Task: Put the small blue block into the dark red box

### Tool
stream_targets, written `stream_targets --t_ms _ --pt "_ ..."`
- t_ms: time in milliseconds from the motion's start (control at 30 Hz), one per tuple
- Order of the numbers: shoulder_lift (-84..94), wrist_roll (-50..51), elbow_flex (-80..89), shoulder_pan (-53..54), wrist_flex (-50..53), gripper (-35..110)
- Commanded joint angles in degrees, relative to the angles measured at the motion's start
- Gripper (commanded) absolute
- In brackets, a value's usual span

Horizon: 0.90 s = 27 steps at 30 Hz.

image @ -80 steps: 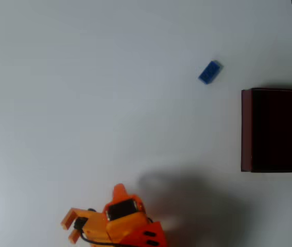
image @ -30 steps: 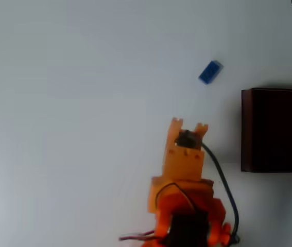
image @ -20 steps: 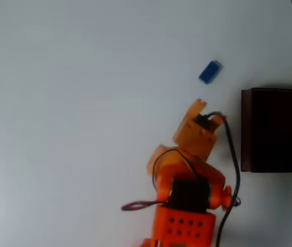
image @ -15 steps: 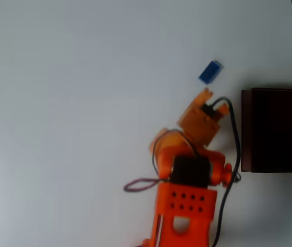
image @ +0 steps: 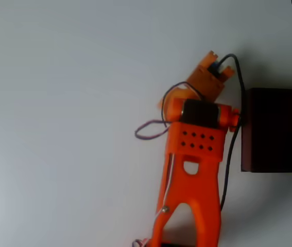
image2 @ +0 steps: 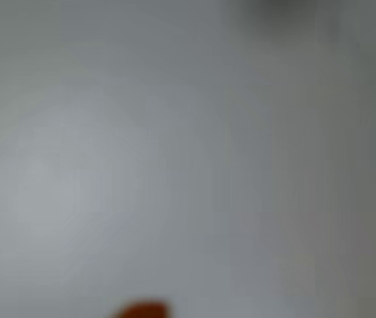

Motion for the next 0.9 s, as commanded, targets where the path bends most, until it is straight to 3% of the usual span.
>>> stream_targets --t_ms 0,867 --pt "-0.8 -0.5 -4.1 0.8 -0.1 24" --pt "-24.3 -4.7 -37.2 2.6 11.2 24"
